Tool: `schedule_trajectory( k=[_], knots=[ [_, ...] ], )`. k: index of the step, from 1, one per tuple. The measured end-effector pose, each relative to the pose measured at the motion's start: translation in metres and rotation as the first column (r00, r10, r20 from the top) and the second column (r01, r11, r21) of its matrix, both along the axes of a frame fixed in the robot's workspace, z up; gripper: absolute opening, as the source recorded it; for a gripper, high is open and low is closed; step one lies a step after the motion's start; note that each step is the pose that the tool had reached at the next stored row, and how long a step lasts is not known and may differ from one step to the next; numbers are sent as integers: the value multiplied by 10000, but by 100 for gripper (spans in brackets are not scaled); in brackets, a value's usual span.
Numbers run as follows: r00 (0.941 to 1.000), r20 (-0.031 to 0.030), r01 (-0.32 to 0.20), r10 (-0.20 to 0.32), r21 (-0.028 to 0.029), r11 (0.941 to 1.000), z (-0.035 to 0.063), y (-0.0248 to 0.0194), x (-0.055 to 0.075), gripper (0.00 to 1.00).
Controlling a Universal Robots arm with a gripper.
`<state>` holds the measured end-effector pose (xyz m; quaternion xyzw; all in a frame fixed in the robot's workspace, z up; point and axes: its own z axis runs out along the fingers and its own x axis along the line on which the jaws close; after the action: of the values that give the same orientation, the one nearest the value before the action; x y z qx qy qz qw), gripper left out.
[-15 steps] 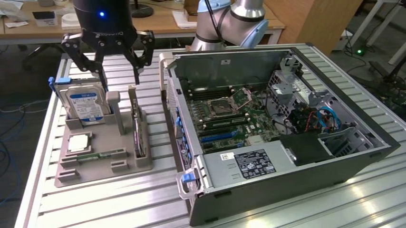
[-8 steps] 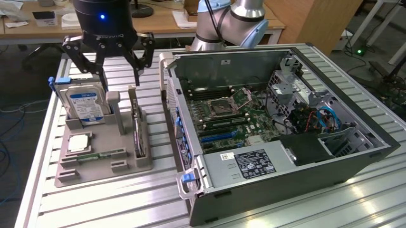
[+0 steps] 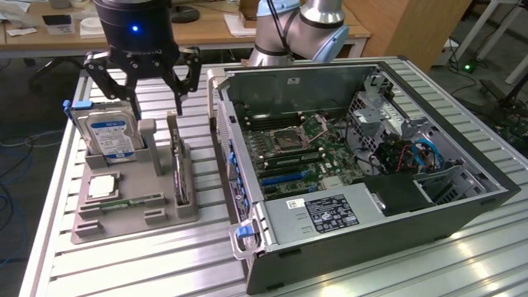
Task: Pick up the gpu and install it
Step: 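Pick up the gpu and move the gpu toward the slot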
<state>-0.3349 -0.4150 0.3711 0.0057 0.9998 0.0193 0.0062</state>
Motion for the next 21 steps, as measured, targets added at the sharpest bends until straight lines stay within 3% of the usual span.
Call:
schedule_trajectory(
  k=[21],
  knots=[
    [10000,-1,-1,1,0,10000,-158,-1,1,65]
  ],
)
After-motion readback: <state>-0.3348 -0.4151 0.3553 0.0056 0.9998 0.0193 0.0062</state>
